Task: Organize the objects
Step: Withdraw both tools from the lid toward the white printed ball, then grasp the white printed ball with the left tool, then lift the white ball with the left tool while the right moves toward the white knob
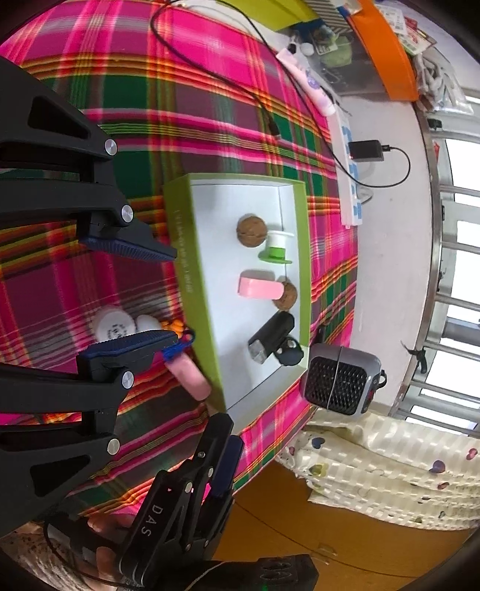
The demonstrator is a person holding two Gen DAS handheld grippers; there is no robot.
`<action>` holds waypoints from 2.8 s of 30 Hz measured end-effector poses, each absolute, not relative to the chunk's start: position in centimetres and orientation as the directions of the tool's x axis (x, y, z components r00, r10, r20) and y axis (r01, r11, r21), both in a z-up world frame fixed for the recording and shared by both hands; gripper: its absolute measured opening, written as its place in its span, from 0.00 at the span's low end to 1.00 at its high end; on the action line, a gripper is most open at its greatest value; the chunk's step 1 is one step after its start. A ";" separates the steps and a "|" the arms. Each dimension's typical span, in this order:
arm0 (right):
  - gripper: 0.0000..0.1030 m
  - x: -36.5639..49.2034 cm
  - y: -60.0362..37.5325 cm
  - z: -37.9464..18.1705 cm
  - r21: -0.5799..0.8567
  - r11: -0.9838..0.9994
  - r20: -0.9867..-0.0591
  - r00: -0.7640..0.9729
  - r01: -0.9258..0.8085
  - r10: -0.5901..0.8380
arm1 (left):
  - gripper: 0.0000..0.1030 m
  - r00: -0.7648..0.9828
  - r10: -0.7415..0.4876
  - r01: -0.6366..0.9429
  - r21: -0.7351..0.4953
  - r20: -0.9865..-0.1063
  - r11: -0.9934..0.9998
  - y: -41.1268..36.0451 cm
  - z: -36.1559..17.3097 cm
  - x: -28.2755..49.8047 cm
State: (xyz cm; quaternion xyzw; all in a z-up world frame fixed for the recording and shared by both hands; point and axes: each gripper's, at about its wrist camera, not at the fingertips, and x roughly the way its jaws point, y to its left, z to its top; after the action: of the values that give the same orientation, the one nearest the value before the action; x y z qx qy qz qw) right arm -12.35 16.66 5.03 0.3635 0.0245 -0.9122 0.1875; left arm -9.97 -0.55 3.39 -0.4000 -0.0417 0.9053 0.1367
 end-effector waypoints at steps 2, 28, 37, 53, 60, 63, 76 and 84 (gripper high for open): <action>0.42 -12.0 16.8 4.9 0.100 -0.927 -0.672 -0.662 0.362 -0.331 | 0.39 -0.636 0.294 -0.225 -0.193 -0.714 -0.955 -0.5 3.1 -9.6; 0.42 -10.0 16.7 3.5 0.109 -0.918 -0.691 -0.636 0.380 -0.345 | 0.40 -0.585 0.300 -0.227 -0.203 -0.753 -0.953 1.0 0.6 -9.1; 0.42 -9.9 16.2 3.3 0.100 -0.918 -0.701 -0.628 0.383 -0.338 | 0.26 -0.593 0.296 -0.224 -0.200 -0.749 -0.954 0.6 0.5 -8.9; 0.42 -9.5 13.3 2.7 0.100 -0.890 -0.722 -0.582 0.446 -0.373 | 0.26 -0.615 0.269 -0.181 -0.199 -0.742 -0.963 -2.0 0.4 -8.2; 0.42 -9.5 11.1 2.1 0.106 -0.865 -0.739 -0.543 0.491 -0.399 | 0.26 -0.624 0.257 -0.149 -0.211 -0.738 -0.966 -3.6 0.3 -8.2; 0.42 -9.6 10.4 1.9 0.104 -0.857 -0.743 -0.533 0.505 -0.405 | 0.26 -0.625 0.255 -0.140 -0.216 -0.737 -0.966 -4.1 0.3 -8.2; 0.42 -10.4 8.6 1.0 0.138 -0.838 -0.762 -0.484 0.528 -0.431 | 0.26 -0.624 0.277 -0.128 -0.254 -0.730 -0.959 -5.5 0.1 -8.5; 0.42 -11.2 8.4 1.0 0.147 -0.846 -0.761 -0.488 0.513 -0.428 | 0.26 -0.618 0.292 -0.144 -0.260 -0.730 -0.955 -5.7 0.1 -8.7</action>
State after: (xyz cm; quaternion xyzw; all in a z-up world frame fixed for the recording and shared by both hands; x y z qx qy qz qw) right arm -11.20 8.44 0.96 0.4262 0.0497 -0.8610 0.2731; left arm -8.73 -5.66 0.12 -0.4195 -0.0883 0.8952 0.1217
